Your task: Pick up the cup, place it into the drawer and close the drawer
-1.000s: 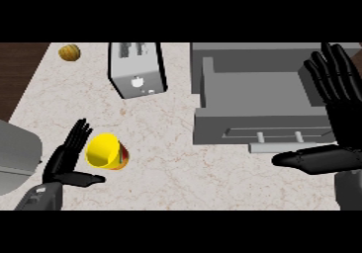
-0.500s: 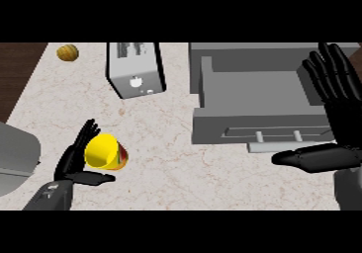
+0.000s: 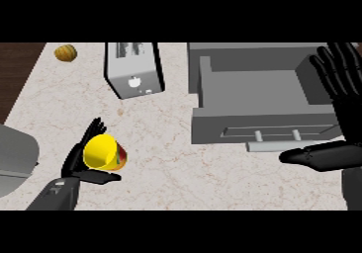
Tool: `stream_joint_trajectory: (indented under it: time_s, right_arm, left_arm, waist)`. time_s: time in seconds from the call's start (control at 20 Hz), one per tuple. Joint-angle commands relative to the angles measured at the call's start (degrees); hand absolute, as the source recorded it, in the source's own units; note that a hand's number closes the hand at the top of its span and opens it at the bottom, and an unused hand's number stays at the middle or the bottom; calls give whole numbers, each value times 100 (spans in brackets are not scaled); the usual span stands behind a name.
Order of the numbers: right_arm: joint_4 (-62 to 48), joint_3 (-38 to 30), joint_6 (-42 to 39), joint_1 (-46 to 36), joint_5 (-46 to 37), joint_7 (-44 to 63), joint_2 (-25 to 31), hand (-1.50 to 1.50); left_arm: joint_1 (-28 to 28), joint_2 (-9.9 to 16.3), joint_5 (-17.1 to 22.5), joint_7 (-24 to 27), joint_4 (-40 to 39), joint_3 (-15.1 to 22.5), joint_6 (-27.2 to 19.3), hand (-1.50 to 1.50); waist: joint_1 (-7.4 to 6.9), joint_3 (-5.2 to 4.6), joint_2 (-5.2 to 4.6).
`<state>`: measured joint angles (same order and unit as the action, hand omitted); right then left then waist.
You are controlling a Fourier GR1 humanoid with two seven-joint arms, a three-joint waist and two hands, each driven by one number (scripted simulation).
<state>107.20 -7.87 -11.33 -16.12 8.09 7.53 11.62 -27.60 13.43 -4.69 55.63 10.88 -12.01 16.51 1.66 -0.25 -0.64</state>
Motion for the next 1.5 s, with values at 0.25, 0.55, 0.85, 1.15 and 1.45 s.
stream_joint_trajectory:
  time_s: [0.25, 0.55, 0.85, 1.15, 1.45]
  right_arm:
    - [-23, 106, 154, -130, -154, 126, -79, -150]
    - [-177, 106, 119, -138, -281, -25, -27, -150]
    - [55, -43, 44, -53, -37, 148, 63, -150]
    - [-174, -197, -73, -228, 102, 118, 201, -150]
    - [68, -150, 40, -24, 18, 233, 128, -150]
  left_arm:
    - [-214, -383, 119, 410, 3, 0, 1180, 150]
    - [-102, -373, -23, 1314, 551, -51, -628, 150]
    - [124, -441, 507, 1385, 566, -824, -2001, 150]
    - [-333, -702, 882, 1528, 856, -1020, -900, 150]
    - [-727, -602, 677, 628, 1515, -491, -520, 150]
  waist:
    - [3, -3, -2]
    - [-28, -3, -16]
    - [-33, 1, 11]
    - [-68, 7, 21]
    - [-155, 24, 83]
